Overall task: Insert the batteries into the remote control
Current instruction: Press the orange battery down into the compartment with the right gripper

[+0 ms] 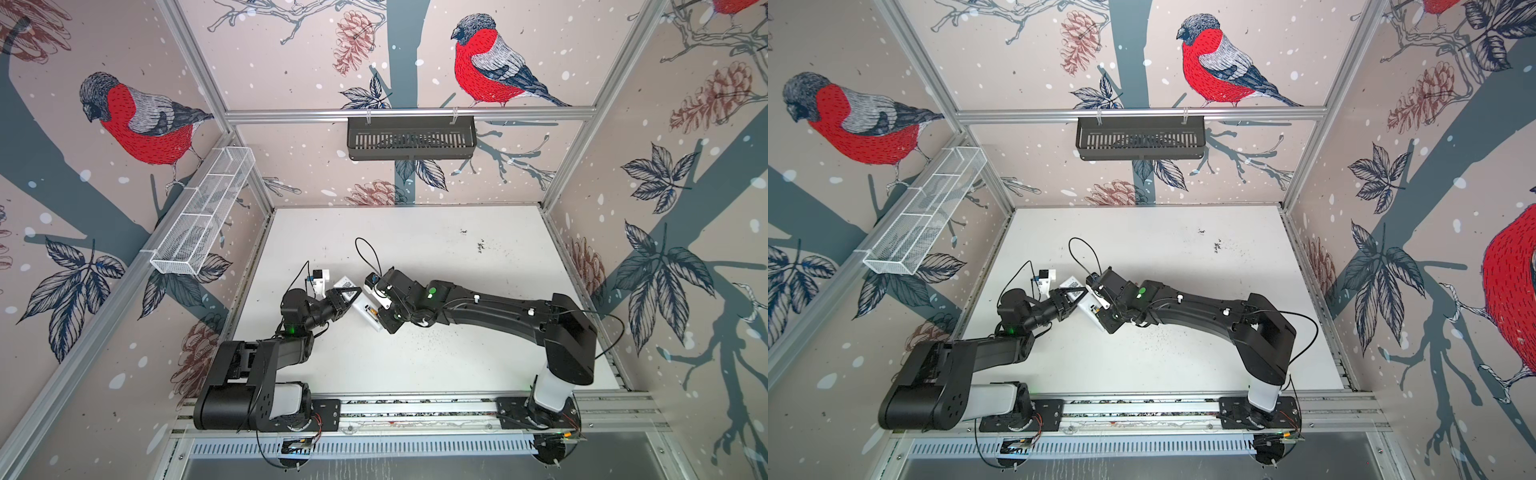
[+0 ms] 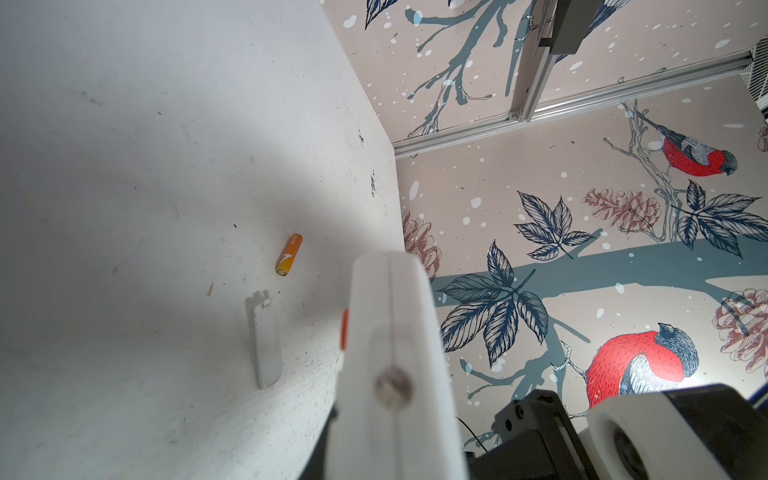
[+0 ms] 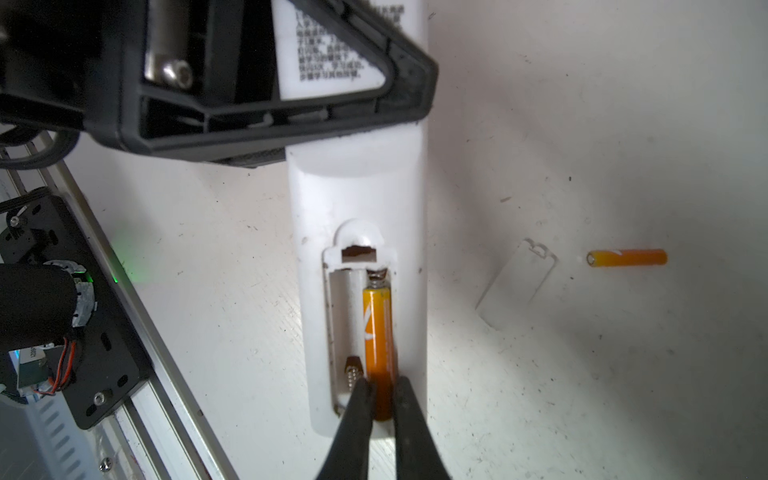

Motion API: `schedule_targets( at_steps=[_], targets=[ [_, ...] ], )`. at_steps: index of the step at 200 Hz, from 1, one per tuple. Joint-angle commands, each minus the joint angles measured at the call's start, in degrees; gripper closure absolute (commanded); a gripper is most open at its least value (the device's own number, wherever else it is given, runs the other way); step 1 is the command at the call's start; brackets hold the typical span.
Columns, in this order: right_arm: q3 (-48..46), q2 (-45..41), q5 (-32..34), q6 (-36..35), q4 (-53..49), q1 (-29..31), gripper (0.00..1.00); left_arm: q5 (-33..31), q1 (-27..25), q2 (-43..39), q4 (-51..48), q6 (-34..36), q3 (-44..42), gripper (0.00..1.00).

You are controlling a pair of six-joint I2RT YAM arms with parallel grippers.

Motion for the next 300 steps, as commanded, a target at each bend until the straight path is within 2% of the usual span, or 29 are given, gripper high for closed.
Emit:
schedule_targets(
  at_steps=[1, 108, 300],
  targets=[
    [0.65, 0.60, 1.13, 0.31, 0.06, 0.21, 0.86, 1.52, 0.17, -0.59, 1.90, -0.49, 0.27, 1.00],
    [3.10, 3.53, 4.50, 1.03, 0.95, 0.29, 0.88, 2.16, 0.29, -3.68, -0.68, -0.51, 0.00, 1.00],
    [6.93, 6.81, 2.04, -1.20, 2.68, 0.29, 0.89, 2.24, 1.38, -12.19, -7.38, -1.36, 0.69, 1.00]
  ],
)
